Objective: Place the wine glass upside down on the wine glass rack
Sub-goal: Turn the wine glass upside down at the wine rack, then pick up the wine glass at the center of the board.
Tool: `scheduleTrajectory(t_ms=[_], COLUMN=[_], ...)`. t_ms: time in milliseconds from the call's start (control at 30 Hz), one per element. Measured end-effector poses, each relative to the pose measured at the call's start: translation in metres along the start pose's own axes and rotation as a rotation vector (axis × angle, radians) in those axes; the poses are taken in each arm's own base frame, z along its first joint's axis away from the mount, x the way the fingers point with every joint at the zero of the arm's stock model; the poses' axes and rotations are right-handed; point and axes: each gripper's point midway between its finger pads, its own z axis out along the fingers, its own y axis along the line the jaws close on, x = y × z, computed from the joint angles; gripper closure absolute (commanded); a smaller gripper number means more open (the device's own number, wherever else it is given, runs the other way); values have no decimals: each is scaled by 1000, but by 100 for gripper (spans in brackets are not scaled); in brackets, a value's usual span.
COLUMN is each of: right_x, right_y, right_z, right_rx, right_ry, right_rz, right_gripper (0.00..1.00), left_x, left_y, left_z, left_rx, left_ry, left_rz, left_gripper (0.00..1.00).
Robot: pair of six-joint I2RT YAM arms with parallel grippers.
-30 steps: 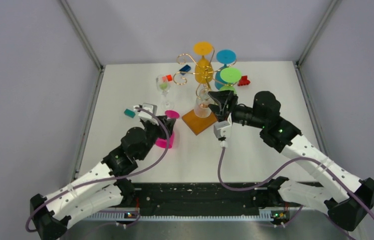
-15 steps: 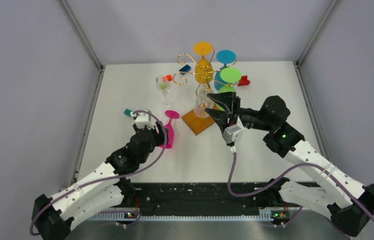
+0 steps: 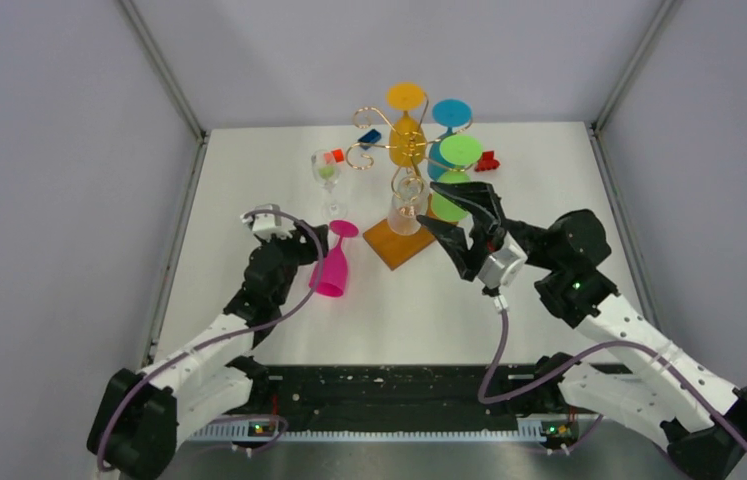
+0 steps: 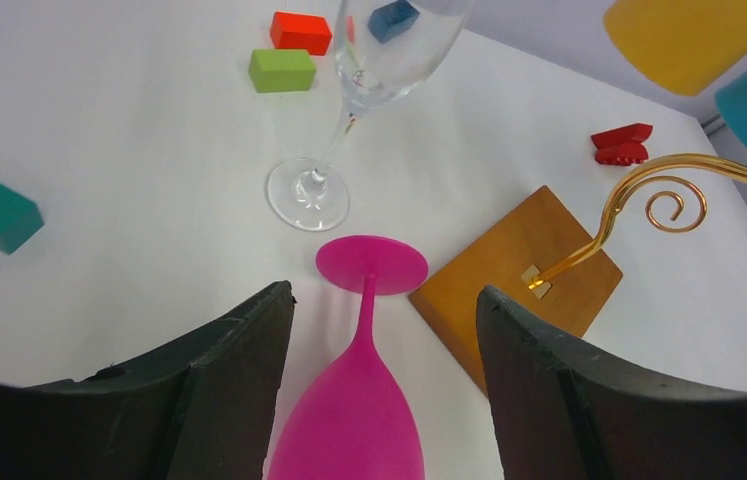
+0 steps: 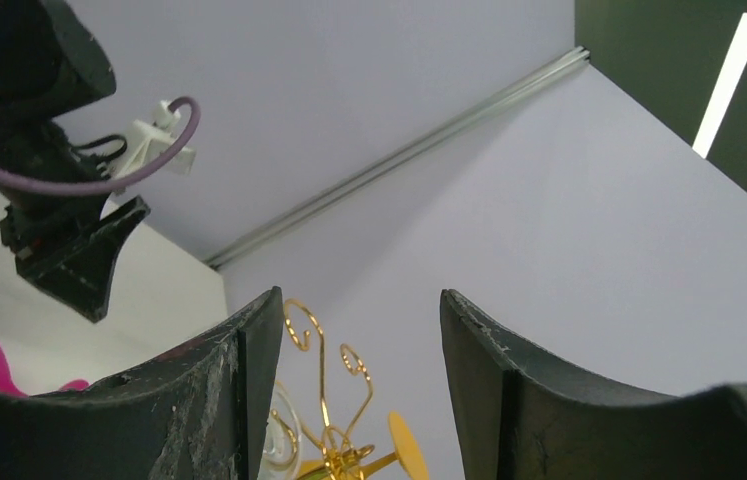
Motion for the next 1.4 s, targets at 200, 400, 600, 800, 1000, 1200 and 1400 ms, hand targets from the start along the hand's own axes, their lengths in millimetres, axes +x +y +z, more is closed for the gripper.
scheduleTrajectory(t_ms=[200, 400, 600, 800, 1000, 1200, 1400], right_x=[-20, -25, -24, -28, -30, -27, -24], right_y=[-18, -19, -11, -9, -9, -5, -3], right_z=[-7, -12, -20, -28, -32, -33, -33], right_rx=[62, 67, 63, 67, 72, 68, 62], right_ry=[-30, -27, -2, 10, 21, 33, 38], right_rz=[14, 21, 40, 44, 47, 56, 63], right_gripper=[42, 42, 42, 42, 42, 42, 42], left_x=[2, 6, 3, 12, 14, 13, 5], left_y=[-5, 8, 8, 8, 6, 12, 6], left_z=[33, 65, 92, 117, 135, 147, 154], left_rx=[45, 13, 34, 66, 84, 83, 110], left_ry=[-74, -114, -186, -202, -221, -223, -230], left_rz=[45, 51, 53, 44, 25, 14, 9], left_gripper=[24, 21, 14, 12, 12, 13, 14])
